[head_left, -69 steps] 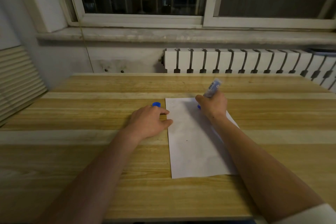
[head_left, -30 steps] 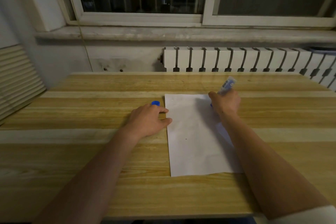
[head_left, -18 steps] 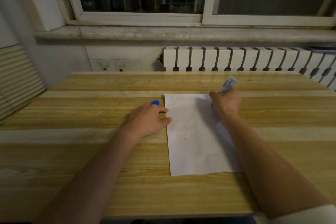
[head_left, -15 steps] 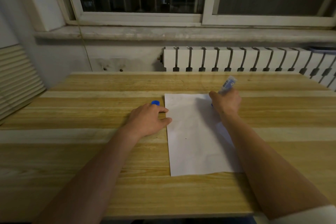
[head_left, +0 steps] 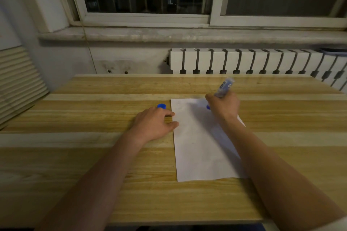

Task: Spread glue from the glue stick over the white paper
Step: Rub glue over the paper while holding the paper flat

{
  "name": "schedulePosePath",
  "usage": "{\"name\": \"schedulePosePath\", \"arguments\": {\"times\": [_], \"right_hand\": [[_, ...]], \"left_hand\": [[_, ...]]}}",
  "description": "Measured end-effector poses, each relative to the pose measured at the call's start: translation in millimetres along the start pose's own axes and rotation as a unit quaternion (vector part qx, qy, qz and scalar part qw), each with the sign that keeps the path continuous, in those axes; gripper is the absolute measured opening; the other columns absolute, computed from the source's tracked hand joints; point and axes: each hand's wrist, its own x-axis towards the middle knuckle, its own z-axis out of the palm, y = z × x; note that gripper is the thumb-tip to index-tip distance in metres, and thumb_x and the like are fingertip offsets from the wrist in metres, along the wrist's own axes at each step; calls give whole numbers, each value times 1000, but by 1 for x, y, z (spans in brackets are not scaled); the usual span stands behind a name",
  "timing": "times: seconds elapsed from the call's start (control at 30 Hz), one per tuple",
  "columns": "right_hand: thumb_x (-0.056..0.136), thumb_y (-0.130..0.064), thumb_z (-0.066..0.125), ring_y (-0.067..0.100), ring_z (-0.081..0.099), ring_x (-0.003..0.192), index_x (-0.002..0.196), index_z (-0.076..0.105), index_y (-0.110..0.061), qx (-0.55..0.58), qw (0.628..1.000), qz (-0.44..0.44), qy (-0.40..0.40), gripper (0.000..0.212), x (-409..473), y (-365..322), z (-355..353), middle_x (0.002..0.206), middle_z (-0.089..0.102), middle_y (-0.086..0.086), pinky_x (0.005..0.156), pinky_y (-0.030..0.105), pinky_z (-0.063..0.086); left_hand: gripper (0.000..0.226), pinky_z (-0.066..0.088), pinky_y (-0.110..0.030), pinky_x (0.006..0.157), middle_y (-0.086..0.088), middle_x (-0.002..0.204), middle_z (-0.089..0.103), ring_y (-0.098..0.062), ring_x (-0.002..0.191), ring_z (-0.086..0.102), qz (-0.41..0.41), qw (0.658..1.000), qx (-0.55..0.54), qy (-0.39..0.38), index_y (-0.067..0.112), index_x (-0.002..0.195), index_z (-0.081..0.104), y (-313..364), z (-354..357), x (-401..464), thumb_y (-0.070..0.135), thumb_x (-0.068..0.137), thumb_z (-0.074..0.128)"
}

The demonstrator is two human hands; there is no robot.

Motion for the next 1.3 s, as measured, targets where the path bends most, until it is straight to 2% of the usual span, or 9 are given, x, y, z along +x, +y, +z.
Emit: {"name": "schedulePosePath", "arguments": {"times": [0.07, 0.23, 0.43, 0.5, 0.6, 0.8, 1.0, 1.17, 1.3], "right_hand": [[74, -21, 71, 20, 68, 65, 69, 58, -17, 26, 1000, 0, -17, 14, -7, -2, 5, 64, 66, 1, 67, 45, 62], [75, -26, 71, 17, 63, 67, 82, 62, -12, 45, 995, -16, -91, 18, -22, -1, 19, 74, 67, 3, 55, 30, 53], [81, -27, 73, 4, 63, 72, 80, 54, -31, 60, 986, -67, -139, 20, -33, -6, 31, 81, 64, -12, 53, 15, 44], [81, -25, 74, 3, 61, 72, 78, 50, -33, 60, 985, -69, -149, 26, -35, -6, 34, 80, 61, -16, 54, 16, 44], [81, -21, 74, 2, 60, 71, 78, 49, -34, 57, 983, -80, -158, 29, -39, -7, 38, 79, 57, -19, 56, 16, 46], [81, -18, 73, 15, 68, 74, 90, 57, -19, 37, 978, -105, -177, 18, -41, -6, 44, 80, 65, -5, 62, 32, 60], [81, -19, 74, 3, 57, 67, 93, 54, -19, 25, 975, -131, -180, 23, -44, -6, 47, 77, 56, -18, 64, 28, 56], [80, -18, 74, 6, 58, 65, 97, 61, -7, 18, 976, -133, -172, 24, -44, -6, 49, 73, 56, -16, 61, 27, 56], [78, -17, 75, 4, 56, 62, 87, 57, -16, 10, 975, -142, -168, 20, -44, -5, 46, 73, 58, -13, 54, 18, 50]], "left_hand": [[50, 52, -35, 75, 20, 60, 46, -7, 69, 54, 0, 1000, 2, -1, 42, 127, 61, 0, 0, 0, 66, 84, 55], [51, 52, -34, 75, 21, 63, 44, -10, 72, 53, -4, 1000, 5, -3, 41, 127, 60, 1, 0, 1, 66, 83, 56], [55, 49, -33, 73, 19, 67, 45, -13, 80, 56, -2, 1000, 10, 5, 39, 130, 59, 1, 2, 2, 66, 83, 55], [55, 48, -33, 72, 17, 72, 49, -15, 86, 59, 0, 1000, 13, 10, 39, 130, 59, 1, 2, 2, 67, 82, 54], [52, 47, -32, 69, 19, 68, 50, -13, 80, 59, -1, 1000, 14, 10, 42, 127, 60, 1, 1, 2, 67, 82, 53], [46, 48, -31, 61, 15, 63, 51, -9, 66, 55, -6, 1000, 11, 6, 46, 121, 62, 1, 0, 1, 68, 82, 53], [48, 33, -28, 52, 16, 62, 46, -6, 62, 48, -7, 1000, 19, 7, 44, 122, 62, 3, -1, 1, 69, 82, 54], [50, 38, -29, 56, 15, 62, 47, -9, 66, 52, -10, 1000, 17, 0, 43, 124, 62, 3, -1, 1, 68, 82, 55], [51, 38, -30, 59, 17, 66, 48, -12, 74, 55, -17, 1000, 23, -2, 44, 125, 61, 4, -1, 2, 69, 81, 55]]}}
